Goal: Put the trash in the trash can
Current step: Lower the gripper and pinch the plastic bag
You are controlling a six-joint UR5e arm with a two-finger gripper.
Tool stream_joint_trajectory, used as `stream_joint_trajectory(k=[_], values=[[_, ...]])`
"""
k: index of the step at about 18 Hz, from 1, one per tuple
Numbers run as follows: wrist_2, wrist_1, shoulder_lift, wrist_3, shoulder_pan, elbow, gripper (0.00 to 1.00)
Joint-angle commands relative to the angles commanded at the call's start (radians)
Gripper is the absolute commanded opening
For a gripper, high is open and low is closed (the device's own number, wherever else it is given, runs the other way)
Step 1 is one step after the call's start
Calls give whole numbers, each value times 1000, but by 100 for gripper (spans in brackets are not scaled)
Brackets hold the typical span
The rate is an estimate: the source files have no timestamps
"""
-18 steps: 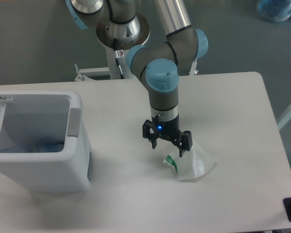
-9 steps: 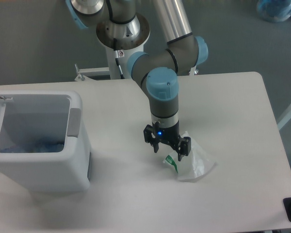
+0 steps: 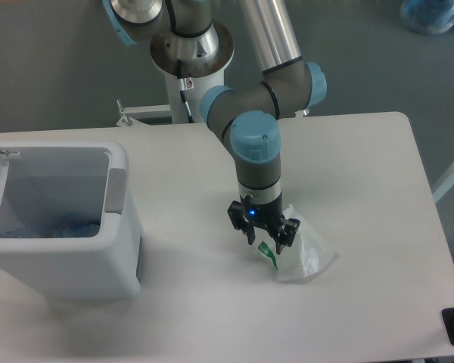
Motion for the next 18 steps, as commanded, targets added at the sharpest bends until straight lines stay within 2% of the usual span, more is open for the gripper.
stream_joint_trajectory(k=[2, 3, 9, 12, 14, 18], values=[[0, 0, 0, -3, 0, 0, 4], [0, 0, 2, -5, 0, -2, 0], [-6, 0, 14, -5, 2, 8, 0], [-12, 0, 50, -32, 3, 38, 0], [-44, 0, 86, -125, 5, 67, 0], [-138, 0, 169, -413, 5, 164, 0]])
